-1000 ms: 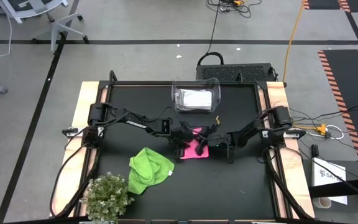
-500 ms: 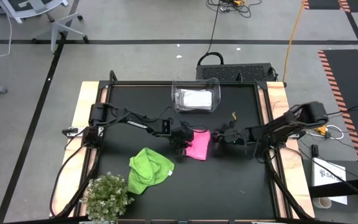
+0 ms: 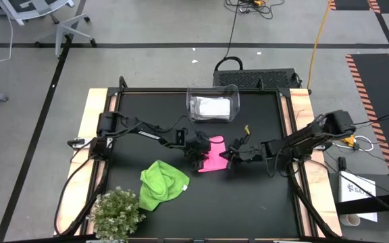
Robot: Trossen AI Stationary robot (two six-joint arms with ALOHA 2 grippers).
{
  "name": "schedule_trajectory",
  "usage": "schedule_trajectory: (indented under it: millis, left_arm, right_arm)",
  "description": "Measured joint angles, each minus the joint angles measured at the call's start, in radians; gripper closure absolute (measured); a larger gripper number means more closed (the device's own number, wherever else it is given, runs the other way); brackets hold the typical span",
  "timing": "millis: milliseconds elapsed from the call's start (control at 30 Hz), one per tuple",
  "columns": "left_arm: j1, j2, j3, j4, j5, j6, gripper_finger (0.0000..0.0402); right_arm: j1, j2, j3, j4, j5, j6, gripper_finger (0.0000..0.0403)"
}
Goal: Fold microfiber towels
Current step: Fold the pink microfiber cloth
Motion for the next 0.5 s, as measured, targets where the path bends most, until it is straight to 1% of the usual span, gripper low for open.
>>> schedule_trajectory:
  millis: [133,267,400,500]
  left_arm:
    - [0.0,0.0,0.0,0.001,0.0,0.0,0.0286]
    - [0.0,0.0,0.0,0.001,0.0,0.0,0.0286]
    - [0.0,0.0,0.001,-0.004,0.0,0.0,0.0286]
    - [0.0,0.0,0.002,-0.003,0.0,-0.001,0.0286]
  right_arm:
    - [0.022,0.101,0.001,0.039,0.0,0.037,0.0403]
    - [0.024,0.165,0.001,0.047,-0.002,0.047,0.0403]
    - [0.022,0.125,-0.005,-0.032,-0.066,0.058,0.0403]
    - [0.022,0.033,-0.01,-0.137,-0.108,0.065,0.0403]
